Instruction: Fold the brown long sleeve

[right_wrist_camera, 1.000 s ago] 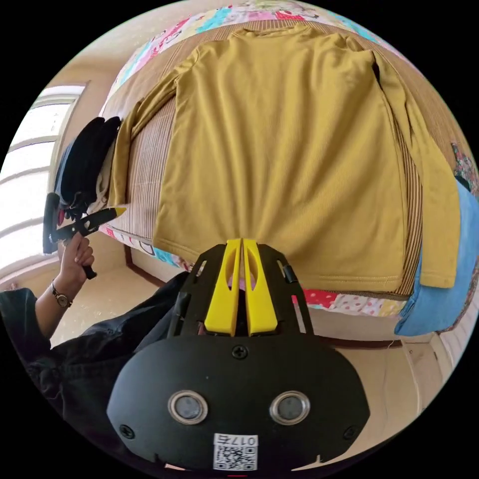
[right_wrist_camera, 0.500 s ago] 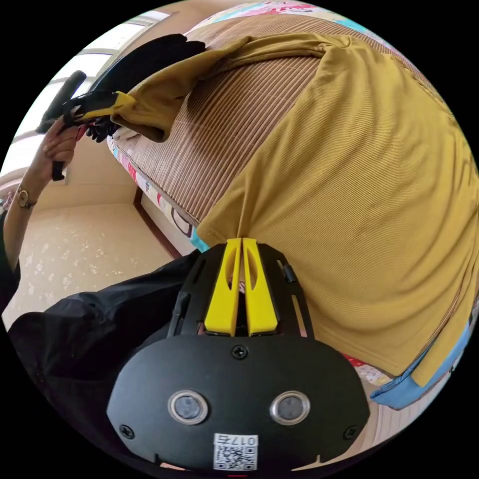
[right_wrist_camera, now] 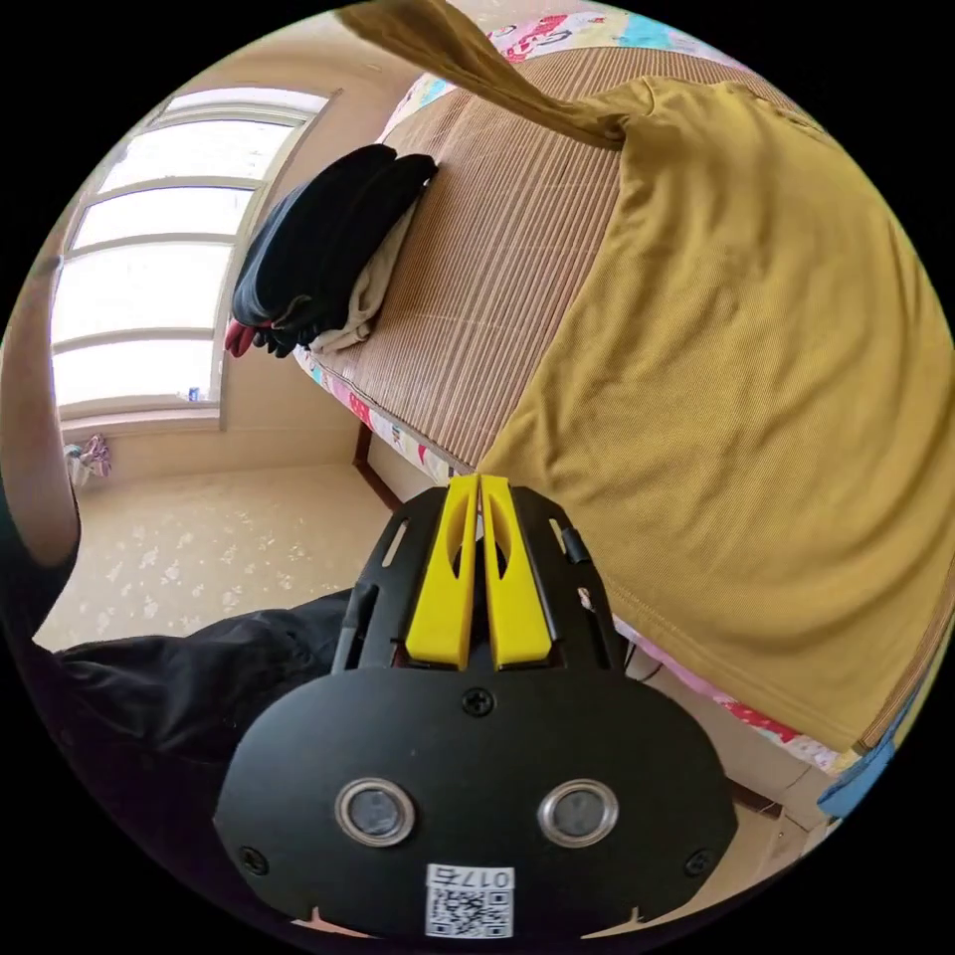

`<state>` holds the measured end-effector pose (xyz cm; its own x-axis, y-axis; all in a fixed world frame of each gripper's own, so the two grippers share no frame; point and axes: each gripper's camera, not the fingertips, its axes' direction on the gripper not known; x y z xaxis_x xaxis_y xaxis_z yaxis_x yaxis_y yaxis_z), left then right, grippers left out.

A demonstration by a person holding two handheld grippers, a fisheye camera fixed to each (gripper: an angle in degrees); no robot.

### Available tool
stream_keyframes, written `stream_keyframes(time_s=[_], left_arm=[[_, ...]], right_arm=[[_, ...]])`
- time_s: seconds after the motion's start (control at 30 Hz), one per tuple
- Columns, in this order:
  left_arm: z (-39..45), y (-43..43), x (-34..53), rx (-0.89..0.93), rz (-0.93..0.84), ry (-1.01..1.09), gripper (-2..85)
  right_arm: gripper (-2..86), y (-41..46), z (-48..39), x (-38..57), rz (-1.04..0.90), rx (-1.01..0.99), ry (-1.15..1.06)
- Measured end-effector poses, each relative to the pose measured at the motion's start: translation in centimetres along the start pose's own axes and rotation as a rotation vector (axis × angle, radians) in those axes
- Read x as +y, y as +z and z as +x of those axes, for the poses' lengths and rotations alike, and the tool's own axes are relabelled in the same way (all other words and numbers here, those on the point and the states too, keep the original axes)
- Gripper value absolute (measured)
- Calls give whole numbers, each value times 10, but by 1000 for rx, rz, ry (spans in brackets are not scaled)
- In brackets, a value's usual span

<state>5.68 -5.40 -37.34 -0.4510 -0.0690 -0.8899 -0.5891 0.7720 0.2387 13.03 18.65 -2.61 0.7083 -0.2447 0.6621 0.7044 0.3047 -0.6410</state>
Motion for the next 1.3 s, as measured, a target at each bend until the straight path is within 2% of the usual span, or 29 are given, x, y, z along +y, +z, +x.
stream_keyframes(time_s=[0.1,0.17,0.27,0.33,0.43,0.5,0.6,0.63,0.7,0.8,0.87,0.93,0.97,1.03,1.07,1.13,1.17,1.23,1.3], left_arm=[[-1,117,-40,182,-161,46,79],[-16,163,-40,193,-248,-11,107],[-35,172,0,-38,-282,26,112],[-67,157,52,-387,-321,-3,118],[-122,135,118,-746,-375,-168,130],[-153,131,153,-856,-428,-261,126],[-197,147,205,-875,-595,-357,66],[-194,144,217,-883,-560,-283,43],[-192,139,228,-884,-578,-244,29],[-197,111,244,-887,-556,-348,20],[-199,88,258,-933,-516,-391,21],[-198,58,275,-1040,-469,-437,28],[-198,51,278,-1057,-458,-444,31],[-199,23,291,-1056,-413,-473,51],[-200,16,295,-1048,-404,-489,59],[-202,-10,305,-1001,-359,-551,75],[-201,-15,308,-999,-347,-563,74],[-195,-28,314,-1019,-322,-572,63],[-191,-29,317,-1024,-329,-561,62]], right_arm=[[3,-24,15,15,47,3,35],[3,-39,29,24,71,33,67],[3,-63,57,36,104,129,138],[4,-82,78,40,141,222,190],[4,-101,98,35,191,323,253],[4,-107,105,29,224,393,282],[5,-95,113,15,208,427,296],[5,-80,116,10,160,409,319],[6,-75,107,16,255,425,359],[8,-63,91,25,285,318,439],[10,-52,86,30,249,141,472],[15,-33,85,39,130,-135,526],[17,-32,86,44,131,-196,542],[36,-61,100,83,352,-339,671],[46,-70,108,96,419,-364,734],[92,-111,151,156,702,-436,997],[95,-123,161,172,785,-436,1050],[100,-167,184,225,1027,-299,1236],[95,-193,194,239,1017,-120,1364]])
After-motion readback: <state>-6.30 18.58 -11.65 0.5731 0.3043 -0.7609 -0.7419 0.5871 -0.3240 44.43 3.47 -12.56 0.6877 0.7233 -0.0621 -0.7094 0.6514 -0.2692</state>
